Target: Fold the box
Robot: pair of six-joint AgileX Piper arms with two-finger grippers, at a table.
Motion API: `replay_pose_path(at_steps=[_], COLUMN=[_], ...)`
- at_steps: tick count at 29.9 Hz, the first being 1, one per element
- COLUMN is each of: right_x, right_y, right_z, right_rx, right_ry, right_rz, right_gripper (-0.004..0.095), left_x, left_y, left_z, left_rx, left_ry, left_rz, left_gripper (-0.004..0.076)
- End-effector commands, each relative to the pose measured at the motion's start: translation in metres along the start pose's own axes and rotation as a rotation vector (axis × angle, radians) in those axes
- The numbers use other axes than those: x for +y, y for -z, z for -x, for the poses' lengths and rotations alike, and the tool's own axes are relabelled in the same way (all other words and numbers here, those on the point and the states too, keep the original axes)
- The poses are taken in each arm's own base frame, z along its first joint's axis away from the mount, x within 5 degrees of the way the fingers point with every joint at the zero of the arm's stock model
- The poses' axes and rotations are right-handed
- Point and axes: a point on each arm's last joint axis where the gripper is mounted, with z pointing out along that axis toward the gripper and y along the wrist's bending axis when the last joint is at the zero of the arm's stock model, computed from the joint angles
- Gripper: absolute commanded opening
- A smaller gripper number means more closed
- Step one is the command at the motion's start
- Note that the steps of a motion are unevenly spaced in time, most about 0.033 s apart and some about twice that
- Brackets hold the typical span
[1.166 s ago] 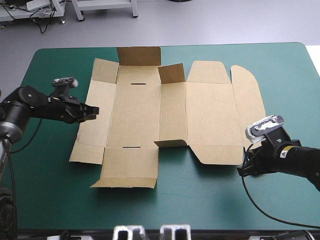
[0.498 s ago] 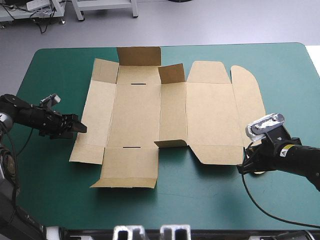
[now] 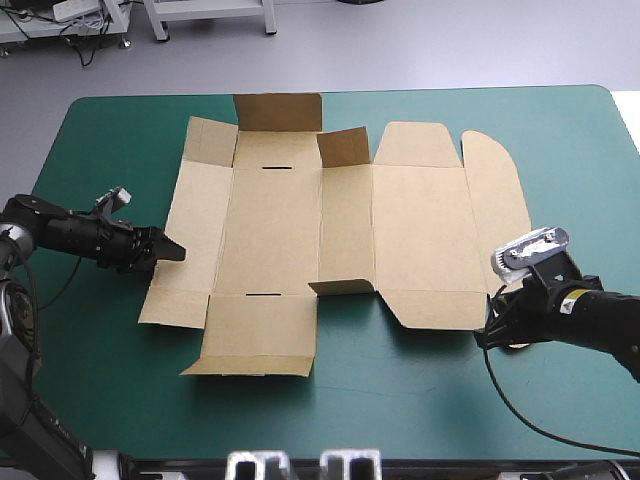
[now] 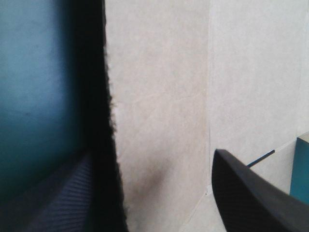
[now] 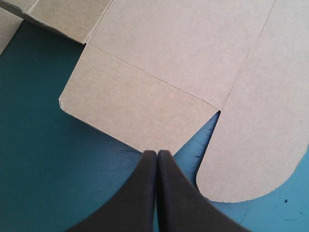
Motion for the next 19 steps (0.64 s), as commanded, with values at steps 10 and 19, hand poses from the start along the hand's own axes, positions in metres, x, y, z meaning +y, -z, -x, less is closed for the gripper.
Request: replay_pose_path(at_steps=[10, 19], right_x=[0.001, 0.001], right_y=[0.008, 0.008], right_z=[0.008, 0.008], right_rx=[-0.074, -0.074], right_ry=[-0.003, -0.004], right_rz=[-0.002, 0.0], right_gripper=[-0.0018, -0.0018], left_x=[-0.034, -0.043], left_y=[-0.014, -0.024], left_z=[0.007, 0.009], left_rx=[0.043, 0.052], left_ry=[-0.069, -0.064], left_rz=[-0.136, -0.116], left_gripper=[0.0342, 0.0164])
